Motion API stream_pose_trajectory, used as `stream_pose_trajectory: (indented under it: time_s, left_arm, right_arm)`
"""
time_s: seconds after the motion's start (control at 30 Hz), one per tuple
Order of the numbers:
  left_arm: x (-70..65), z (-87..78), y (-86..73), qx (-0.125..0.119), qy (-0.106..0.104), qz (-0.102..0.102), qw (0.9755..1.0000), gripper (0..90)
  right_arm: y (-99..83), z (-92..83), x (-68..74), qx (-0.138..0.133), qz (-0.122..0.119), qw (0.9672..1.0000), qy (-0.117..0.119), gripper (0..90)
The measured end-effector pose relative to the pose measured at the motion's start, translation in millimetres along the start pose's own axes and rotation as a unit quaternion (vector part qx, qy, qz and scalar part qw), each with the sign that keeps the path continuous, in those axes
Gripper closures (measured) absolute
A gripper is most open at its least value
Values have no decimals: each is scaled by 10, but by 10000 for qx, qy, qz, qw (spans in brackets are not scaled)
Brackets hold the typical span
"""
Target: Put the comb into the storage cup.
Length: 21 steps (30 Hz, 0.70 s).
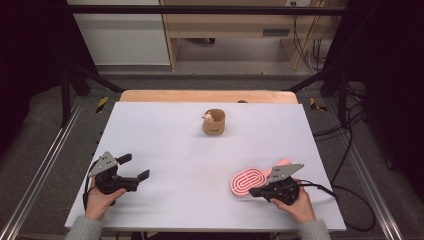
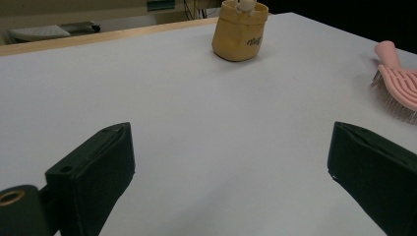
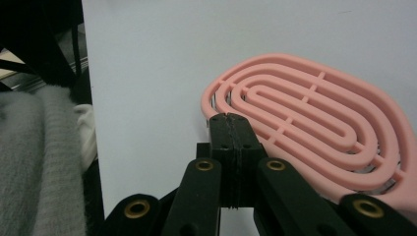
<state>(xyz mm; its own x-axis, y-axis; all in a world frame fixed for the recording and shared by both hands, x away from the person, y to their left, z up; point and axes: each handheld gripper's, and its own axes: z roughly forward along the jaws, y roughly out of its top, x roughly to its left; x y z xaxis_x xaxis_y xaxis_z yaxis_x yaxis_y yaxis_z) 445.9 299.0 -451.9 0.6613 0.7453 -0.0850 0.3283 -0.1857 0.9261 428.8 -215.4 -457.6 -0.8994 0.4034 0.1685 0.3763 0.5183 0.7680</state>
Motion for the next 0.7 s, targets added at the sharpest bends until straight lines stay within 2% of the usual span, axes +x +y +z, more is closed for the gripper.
stream_pose_trajectory:
  time_s: [0.13,0.3,0.37,0.4,0.43,0.47,0.5,0.53,0.63,0.7]
  left_arm:
    - [2,2,-1,2,2,-3,10000,38]
    - [-1,5,-1,4,5,0,10000,38]
    - [1,4,-2,6,9,0,10000,38]
    - [1,4,-3,1,7,2,10000,38]
    - [2,3,-2,3,1,7,10000,38]
    - [1,5,-3,4,5,6,10000,38]
    - [1,6,-4,12,7,7,10000,38]
    - [1,8,-6,21,9,8,10000,38]
    - [2,12,-8,46,12,24,10000,38]
    - [3,15,-9,57,12,29,10000,38]
  right_arm:
    - [8,25,-15,-38,11,10000,-58,900]
    - [15,14,-15,-61,25,10000,-18,900]
    - [28,-25,-21,-155,32,9999,-34,900]
    - [44,-86,-39,-270,67,9995,-163,897]
    - [44,-86,-39,-270,67,9995,-163,897]
    - [54,-120,-57,-312,124,9990,-287,893]
    - [69,-181,-106,-394,309,9969,-608,890]
    - [69,-181,-106,-394,309,9969,-608,890]
    - [89,-243,-182,-393,452,9925,-1065,890]
    - [96,-265,-237,-403,569,9896,-1259,891]
